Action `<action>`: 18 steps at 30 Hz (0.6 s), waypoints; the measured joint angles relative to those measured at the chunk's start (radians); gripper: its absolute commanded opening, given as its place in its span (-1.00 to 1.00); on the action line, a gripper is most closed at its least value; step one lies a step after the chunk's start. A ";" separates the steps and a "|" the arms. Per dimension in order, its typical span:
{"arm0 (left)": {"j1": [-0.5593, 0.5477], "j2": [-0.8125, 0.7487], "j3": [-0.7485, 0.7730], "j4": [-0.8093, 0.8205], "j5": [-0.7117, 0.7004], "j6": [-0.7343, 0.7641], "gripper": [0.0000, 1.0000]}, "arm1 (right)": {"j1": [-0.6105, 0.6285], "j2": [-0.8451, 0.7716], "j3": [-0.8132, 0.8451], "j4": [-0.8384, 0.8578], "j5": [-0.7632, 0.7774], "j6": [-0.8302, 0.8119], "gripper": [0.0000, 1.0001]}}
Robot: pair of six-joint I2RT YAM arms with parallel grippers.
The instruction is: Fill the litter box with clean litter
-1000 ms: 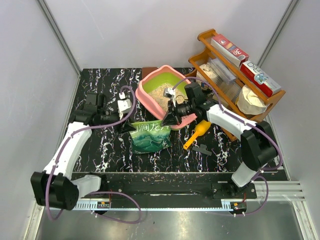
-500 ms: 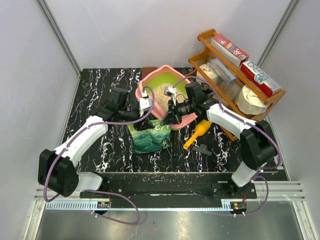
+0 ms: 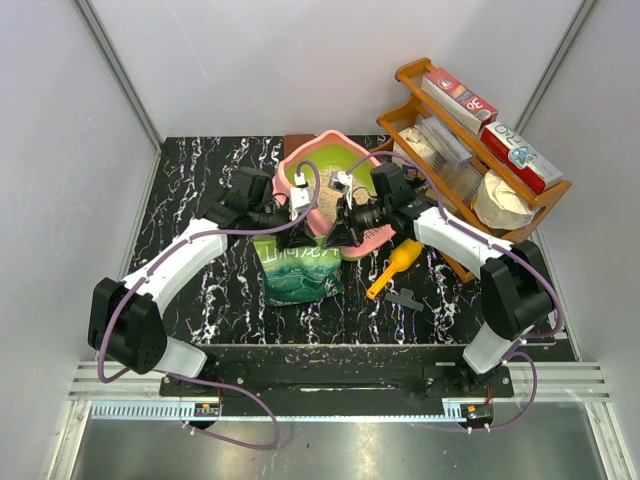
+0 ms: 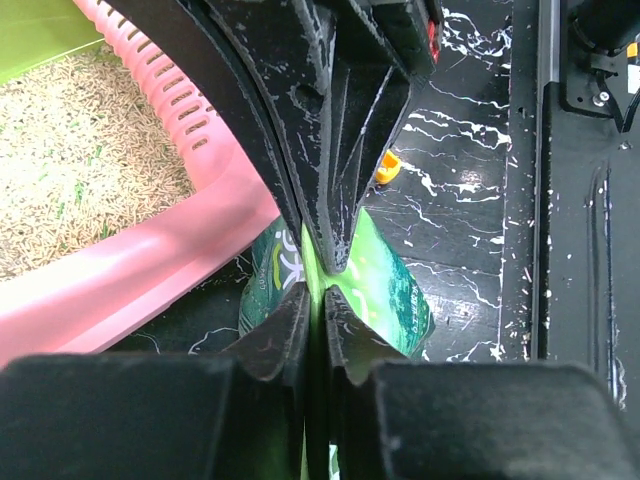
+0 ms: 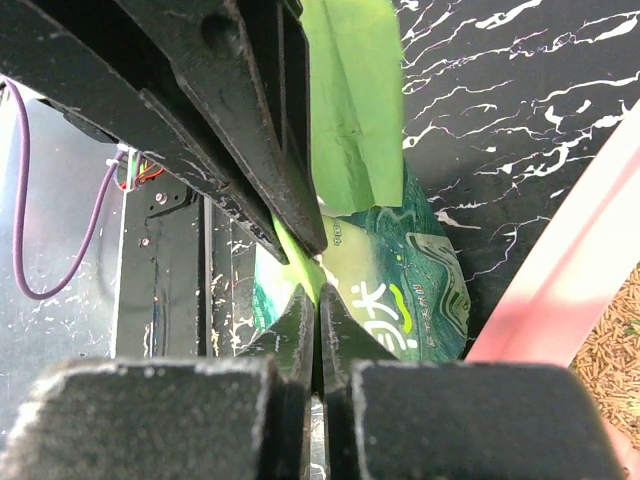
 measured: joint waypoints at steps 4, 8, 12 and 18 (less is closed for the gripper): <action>0.000 0.011 0.012 -0.015 0.007 -0.001 -1.00 | -0.001 -0.001 0.000 -0.001 0.006 -0.001 -0.43; -0.002 0.016 0.024 -0.032 0.005 -0.005 -1.00 | -0.017 -0.041 0.000 -0.048 0.039 0.009 -0.09; -0.003 0.018 0.026 -0.034 0.004 -0.021 -1.00 | -0.097 -0.117 0.069 -0.166 0.106 0.007 -0.04; -0.003 0.020 0.026 -0.027 0.004 -0.090 -1.00 | -0.220 -0.192 0.211 -0.452 0.246 -0.138 0.07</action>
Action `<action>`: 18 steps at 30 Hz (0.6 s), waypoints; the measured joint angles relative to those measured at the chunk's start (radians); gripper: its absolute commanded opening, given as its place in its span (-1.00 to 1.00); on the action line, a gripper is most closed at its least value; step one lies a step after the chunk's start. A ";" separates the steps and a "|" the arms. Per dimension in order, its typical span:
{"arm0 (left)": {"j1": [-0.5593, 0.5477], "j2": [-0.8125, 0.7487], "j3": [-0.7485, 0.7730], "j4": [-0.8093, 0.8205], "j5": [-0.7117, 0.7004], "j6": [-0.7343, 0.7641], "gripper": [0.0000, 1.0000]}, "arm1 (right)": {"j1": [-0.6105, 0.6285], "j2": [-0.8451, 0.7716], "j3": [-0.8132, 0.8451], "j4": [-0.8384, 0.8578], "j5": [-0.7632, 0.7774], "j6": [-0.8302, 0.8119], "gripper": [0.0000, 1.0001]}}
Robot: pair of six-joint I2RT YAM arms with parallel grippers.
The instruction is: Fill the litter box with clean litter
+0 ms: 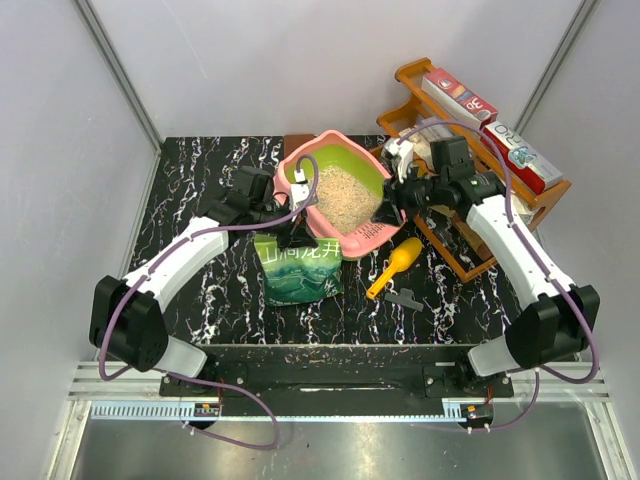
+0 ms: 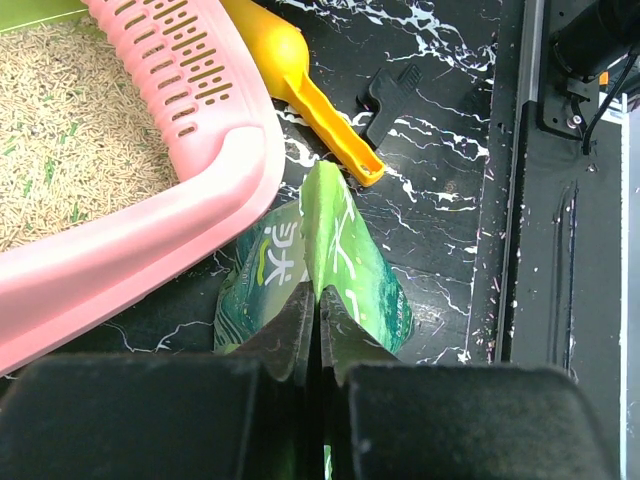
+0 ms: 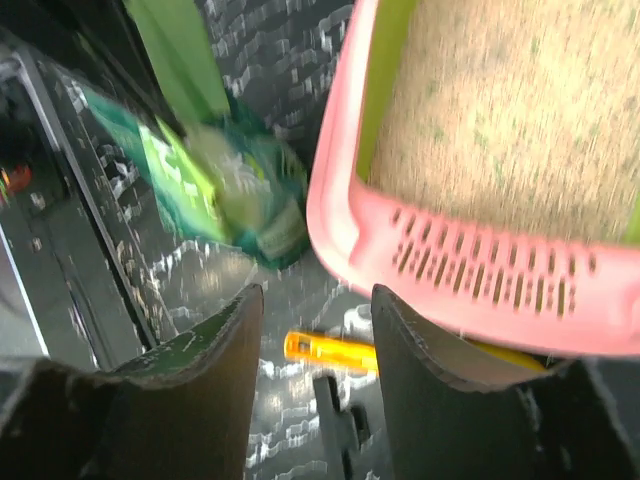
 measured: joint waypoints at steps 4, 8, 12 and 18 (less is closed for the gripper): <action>0.000 0.000 0.000 -0.005 0.002 -0.002 -1.00 | -0.013 -0.033 -0.060 -0.200 0.068 -0.134 0.04; -0.001 0.000 0.000 -0.019 0.006 0.002 -1.00 | -0.040 -0.014 -0.172 -0.335 0.128 -0.216 0.05; -0.001 0.000 0.000 -0.029 0.013 0.002 -1.00 | -0.054 -0.006 -0.244 -0.393 0.192 -0.264 0.04; -0.002 -0.011 -0.004 -0.036 0.013 0.002 -1.00 | -0.054 0.073 -0.265 -0.381 0.282 -0.292 0.00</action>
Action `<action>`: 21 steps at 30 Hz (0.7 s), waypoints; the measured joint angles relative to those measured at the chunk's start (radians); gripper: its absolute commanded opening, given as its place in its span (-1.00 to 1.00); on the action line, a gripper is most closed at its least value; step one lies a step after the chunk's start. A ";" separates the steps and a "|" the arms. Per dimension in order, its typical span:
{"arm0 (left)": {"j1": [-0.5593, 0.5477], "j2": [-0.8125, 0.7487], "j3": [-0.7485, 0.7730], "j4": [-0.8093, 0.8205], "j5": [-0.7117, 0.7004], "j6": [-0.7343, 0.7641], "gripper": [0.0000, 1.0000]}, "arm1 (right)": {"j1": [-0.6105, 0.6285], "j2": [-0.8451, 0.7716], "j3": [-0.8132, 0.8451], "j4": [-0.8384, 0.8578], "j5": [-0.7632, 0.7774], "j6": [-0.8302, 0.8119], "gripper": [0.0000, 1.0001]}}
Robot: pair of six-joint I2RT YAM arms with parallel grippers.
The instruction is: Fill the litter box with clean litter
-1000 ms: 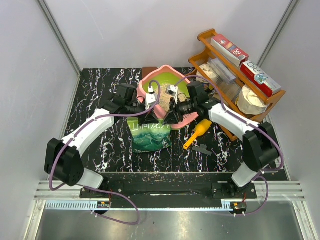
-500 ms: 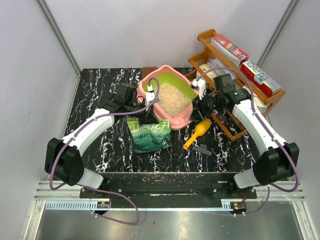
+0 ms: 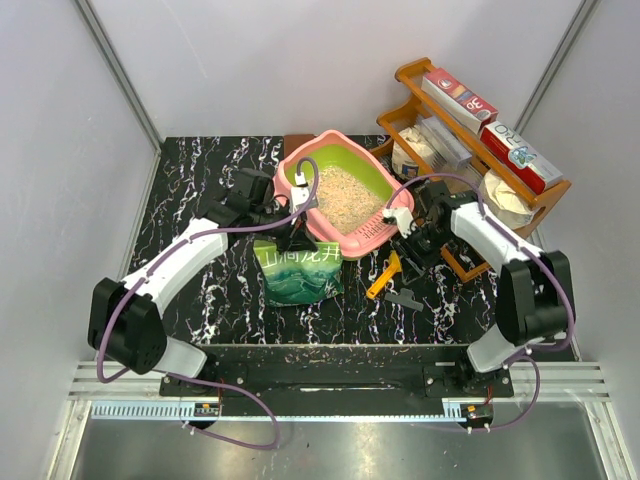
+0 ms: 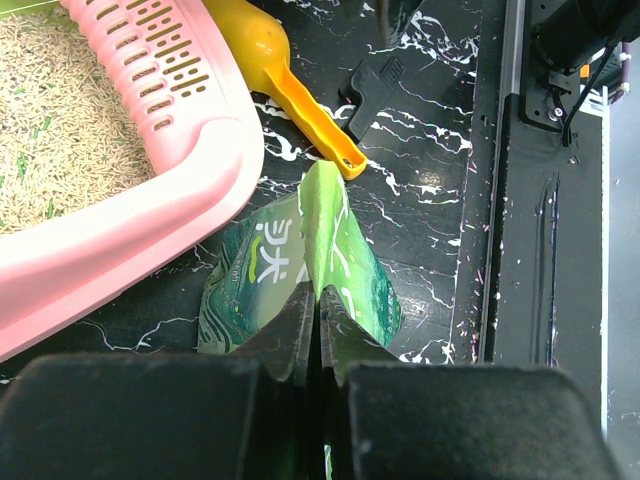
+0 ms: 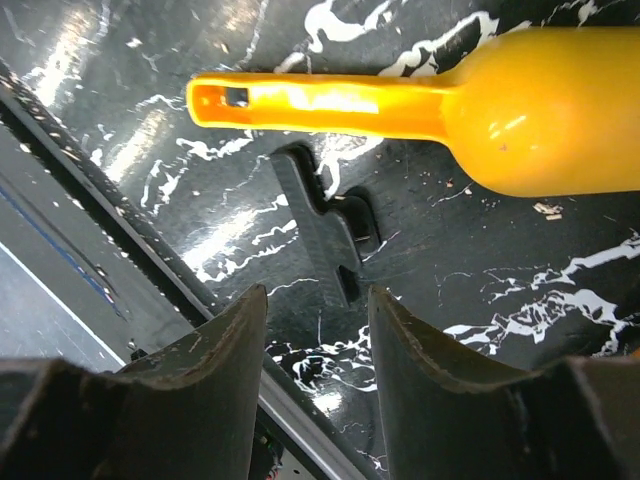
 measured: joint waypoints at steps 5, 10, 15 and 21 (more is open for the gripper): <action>-0.002 -0.006 -0.006 0.002 0.000 0.001 -1.00 | 0.000 0.106 -0.002 -0.001 0.044 -0.024 0.00; -0.002 -0.007 -0.008 0.005 0.000 0.005 -1.00 | 0.000 0.138 -0.003 0.000 0.064 -0.037 0.00; -0.002 -0.007 -0.008 0.005 0.000 0.007 -1.00 | 0.000 0.159 -0.013 0.005 0.064 -0.055 -0.01; -0.005 -0.007 -0.008 0.003 -0.001 0.009 -1.00 | 0.000 0.204 -0.053 0.015 0.046 -0.095 -0.16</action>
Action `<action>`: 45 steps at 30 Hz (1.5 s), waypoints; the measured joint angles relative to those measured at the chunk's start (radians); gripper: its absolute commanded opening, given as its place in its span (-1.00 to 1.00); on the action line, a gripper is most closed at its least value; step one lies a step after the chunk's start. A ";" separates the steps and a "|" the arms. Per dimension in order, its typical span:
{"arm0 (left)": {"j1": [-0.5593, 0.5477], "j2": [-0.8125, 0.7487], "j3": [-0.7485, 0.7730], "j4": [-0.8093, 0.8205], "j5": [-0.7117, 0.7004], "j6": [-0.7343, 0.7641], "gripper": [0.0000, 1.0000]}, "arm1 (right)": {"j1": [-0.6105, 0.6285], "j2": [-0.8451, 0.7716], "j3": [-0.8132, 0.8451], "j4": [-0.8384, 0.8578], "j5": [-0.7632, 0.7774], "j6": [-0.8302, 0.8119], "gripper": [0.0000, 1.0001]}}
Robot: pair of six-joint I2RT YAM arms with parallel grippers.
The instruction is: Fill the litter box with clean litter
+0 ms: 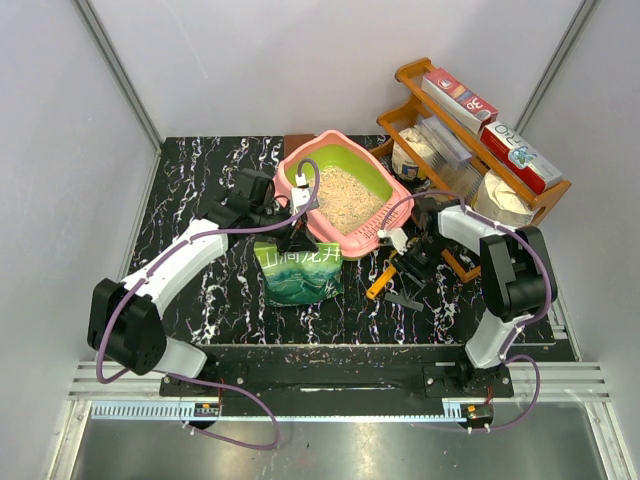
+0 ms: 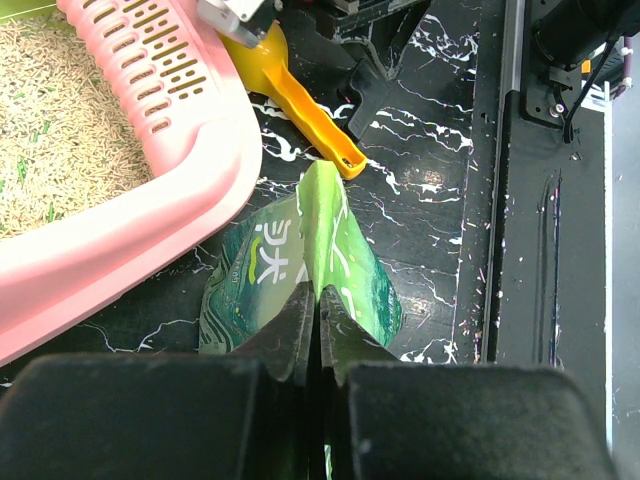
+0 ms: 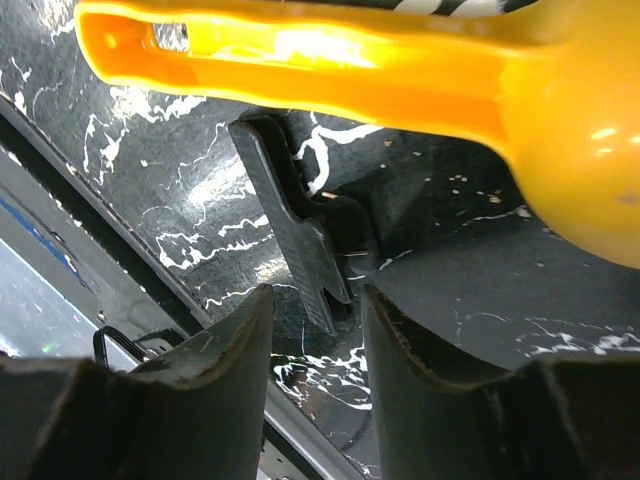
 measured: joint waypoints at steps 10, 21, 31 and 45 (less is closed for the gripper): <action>-0.001 0.000 0.000 -0.002 0.000 0.006 -1.00 | 0.000 0.013 -0.032 0.011 -0.081 -0.055 -0.39; -0.001 0.005 0.002 -0.002 0.000 0.006 -1.00 | -0.001 0.071 -0.032 -0.007 -0.130 -0.079 -0.62; -0.001 0.006 0.002 -0.002 0.000 0.006 -1.00 | -0.003 0.003 -0.032 -0.080 -0.175 -0.134 -1.00; -0.002 0.009 0.005 -0.003 0.000 0.004 -1.00 | 0.138 -0.373 0.252 -0.155 -0.249 -0.264 -1.00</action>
